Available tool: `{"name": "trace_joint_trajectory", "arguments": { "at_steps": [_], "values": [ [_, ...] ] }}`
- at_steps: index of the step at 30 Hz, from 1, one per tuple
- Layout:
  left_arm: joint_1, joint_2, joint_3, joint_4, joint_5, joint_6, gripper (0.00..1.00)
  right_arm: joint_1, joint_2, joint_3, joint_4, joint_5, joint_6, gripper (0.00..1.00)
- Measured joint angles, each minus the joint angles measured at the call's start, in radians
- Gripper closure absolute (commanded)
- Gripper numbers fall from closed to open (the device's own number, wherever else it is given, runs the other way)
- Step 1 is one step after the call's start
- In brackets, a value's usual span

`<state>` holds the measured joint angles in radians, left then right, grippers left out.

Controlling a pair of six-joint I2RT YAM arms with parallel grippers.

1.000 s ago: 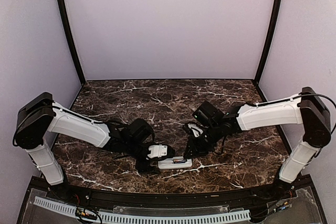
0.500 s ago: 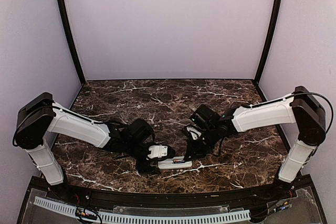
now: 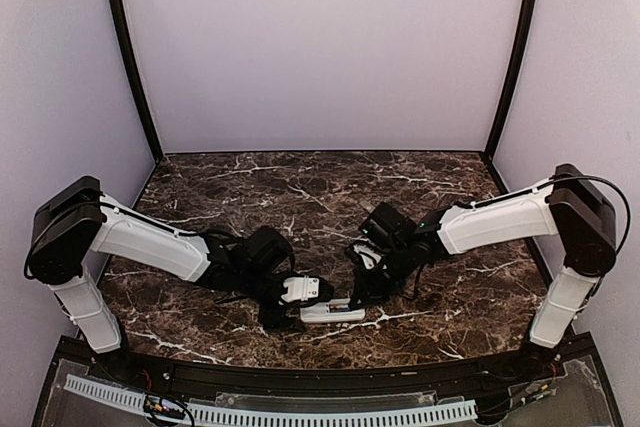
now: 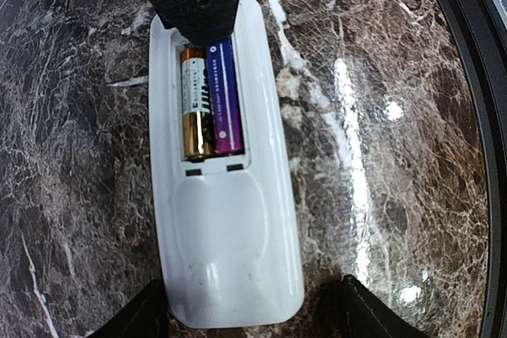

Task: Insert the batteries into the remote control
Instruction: Load the battery into the battery compartment.

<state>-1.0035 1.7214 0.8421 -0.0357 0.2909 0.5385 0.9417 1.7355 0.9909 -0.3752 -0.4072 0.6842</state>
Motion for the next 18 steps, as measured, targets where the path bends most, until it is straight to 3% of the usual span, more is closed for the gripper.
{"name": "trace_joint_trajectory", "arguments": {
  "at_steps": [10, 18],
  "values": [
    [0.0, 0.0, 0.0, 0.0, -0.004, 0.0, 0.28, 0.013, 0.007, 0.002, 0.003, 0.021, 0.01, 1.0],
    [0.0, 0.0, 0.0, 0.0, -0.004, 0.001, 0.28, 0.078, 0.029, 0.092, -0.123, 0.175, -0.009, 0.95]
  ]
}}
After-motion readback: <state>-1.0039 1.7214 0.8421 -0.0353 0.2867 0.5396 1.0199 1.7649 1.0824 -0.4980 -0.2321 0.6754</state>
